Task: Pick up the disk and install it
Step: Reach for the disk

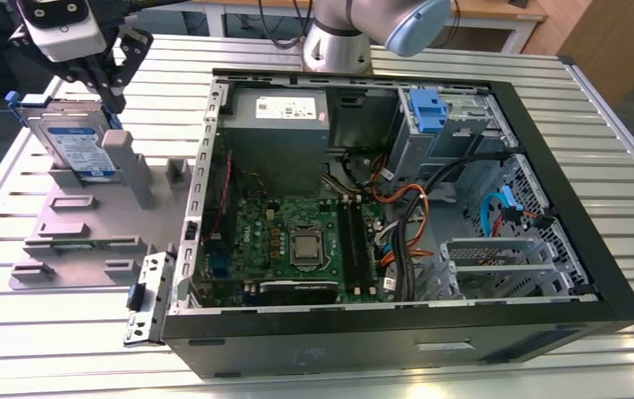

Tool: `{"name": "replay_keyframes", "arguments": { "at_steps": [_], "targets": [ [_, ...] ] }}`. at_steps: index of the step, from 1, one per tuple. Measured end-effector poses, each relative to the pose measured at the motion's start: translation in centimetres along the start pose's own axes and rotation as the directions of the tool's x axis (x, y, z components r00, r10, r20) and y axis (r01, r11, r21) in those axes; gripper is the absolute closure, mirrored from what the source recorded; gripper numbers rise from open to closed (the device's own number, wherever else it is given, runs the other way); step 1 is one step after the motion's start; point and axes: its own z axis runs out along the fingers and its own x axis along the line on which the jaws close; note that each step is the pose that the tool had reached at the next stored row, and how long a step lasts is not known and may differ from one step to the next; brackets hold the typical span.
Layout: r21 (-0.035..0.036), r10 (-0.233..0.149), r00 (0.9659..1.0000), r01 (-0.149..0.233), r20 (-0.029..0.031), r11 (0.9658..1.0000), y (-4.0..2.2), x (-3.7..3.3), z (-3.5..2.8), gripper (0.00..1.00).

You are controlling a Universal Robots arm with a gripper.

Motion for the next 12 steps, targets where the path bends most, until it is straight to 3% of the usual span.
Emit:
{"name": "replay_keyframes", "arguments": {
  "at_steps": [12],
  "targets": [
    [0.0000, 0.000, 1.0000, 0.000, 0.0001, 1.0000, -0.05, 0.67, -0.01, 0.89]
  ]
}}
